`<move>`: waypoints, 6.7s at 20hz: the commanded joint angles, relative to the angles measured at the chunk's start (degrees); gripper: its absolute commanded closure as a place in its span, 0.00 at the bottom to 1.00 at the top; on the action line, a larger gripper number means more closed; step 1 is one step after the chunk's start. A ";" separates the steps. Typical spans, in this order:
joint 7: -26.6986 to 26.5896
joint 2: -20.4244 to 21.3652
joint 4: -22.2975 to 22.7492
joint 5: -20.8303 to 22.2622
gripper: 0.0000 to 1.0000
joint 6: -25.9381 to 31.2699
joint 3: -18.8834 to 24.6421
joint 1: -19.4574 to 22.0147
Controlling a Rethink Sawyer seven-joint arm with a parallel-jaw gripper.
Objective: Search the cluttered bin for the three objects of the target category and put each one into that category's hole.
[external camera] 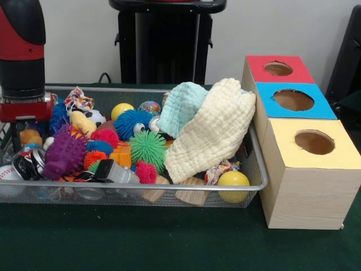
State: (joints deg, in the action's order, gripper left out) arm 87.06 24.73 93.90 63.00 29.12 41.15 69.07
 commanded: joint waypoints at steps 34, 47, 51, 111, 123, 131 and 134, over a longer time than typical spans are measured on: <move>-7.65 9.66 5.12 -4.80 1.00 -0.38 0.75 -1.30; -1.44 10.38 7.45 -5.76 1.00 -1.37 -2.11 -2.99; 0.69 11.73 8.97 -6.40 1.00 -1.61 -3.24 -4.01; -15.72 10.23 4.74 0.68 0.00 -1.95 2.84 -4.03; -12.52 11.17 5.99 2.75 0.00 -2.58 1.39 -5.96; -18.35 16.86 9.10 -6.17 0.00 3.78 5.70 -3.38; -23.05 15.12 6.96 -6.86 0.00 5.25 7.23 -2.19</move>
State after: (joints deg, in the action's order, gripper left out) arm 87.04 40.32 101.74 57.94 26.65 43.93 65.48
